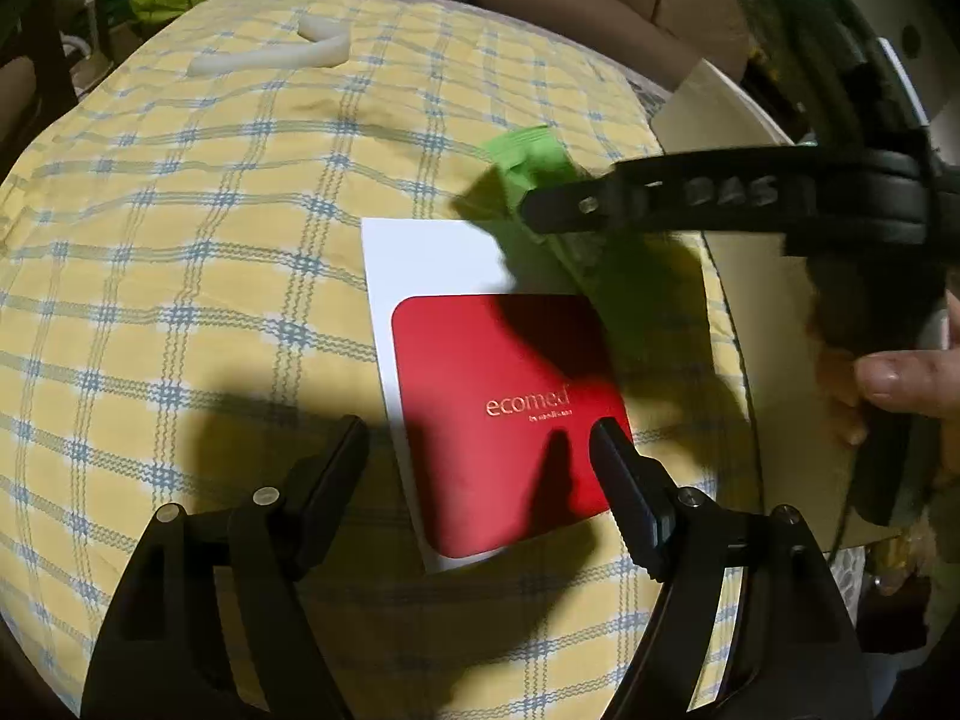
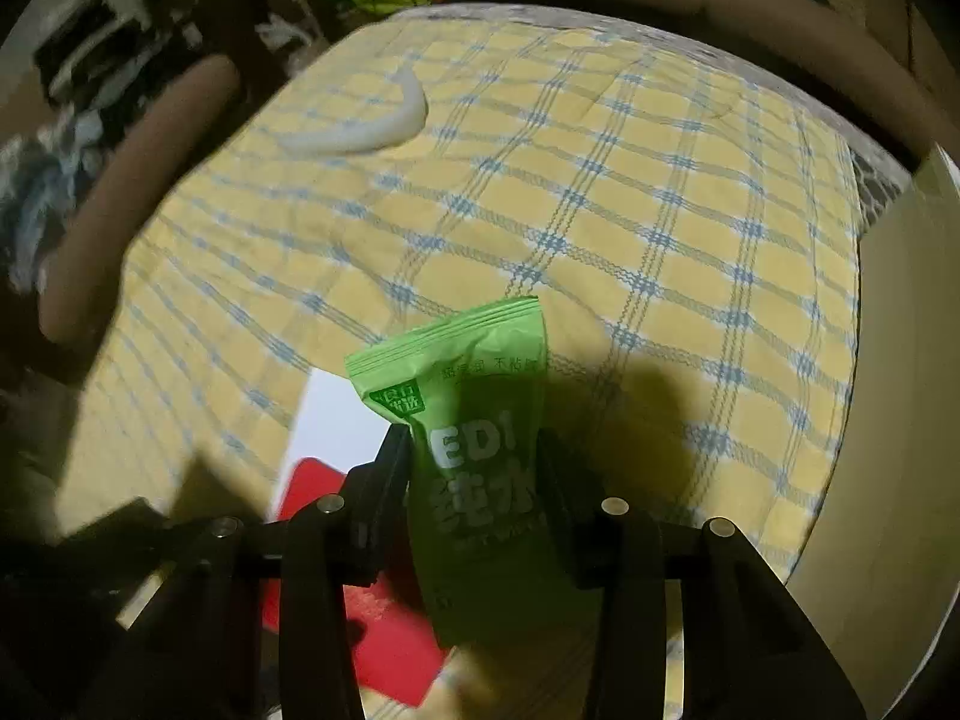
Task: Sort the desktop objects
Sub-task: 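Grasp the green EDI wipes packet with the right gripper, then carry the green EDI packet into the drawer and release it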
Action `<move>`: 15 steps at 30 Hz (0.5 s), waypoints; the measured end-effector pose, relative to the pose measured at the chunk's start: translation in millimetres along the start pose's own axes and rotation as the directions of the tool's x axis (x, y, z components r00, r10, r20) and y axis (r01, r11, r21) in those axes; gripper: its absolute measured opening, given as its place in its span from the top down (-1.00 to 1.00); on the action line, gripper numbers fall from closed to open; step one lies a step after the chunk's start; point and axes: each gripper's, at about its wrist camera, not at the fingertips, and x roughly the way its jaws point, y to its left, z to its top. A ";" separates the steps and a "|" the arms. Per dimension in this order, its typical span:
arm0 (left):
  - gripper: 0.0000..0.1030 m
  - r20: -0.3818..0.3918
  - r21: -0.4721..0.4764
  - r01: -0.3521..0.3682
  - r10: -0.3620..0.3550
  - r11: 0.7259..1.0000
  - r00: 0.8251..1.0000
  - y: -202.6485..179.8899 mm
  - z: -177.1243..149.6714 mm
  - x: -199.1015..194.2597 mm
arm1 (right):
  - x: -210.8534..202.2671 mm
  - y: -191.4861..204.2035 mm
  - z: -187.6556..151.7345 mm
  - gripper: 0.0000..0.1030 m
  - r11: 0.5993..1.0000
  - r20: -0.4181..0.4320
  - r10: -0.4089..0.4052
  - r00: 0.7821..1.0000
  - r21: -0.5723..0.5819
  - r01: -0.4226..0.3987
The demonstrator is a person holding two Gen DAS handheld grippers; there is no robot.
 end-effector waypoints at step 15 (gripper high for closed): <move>-0.40 0.011 0.008 -0.012 0.012 1.000 1.000 -0.5 -0.9 0.3 | -115.0 -8.8 -13.0 0.24 0.985 0.187 0.116 0.976 0.108 -0.137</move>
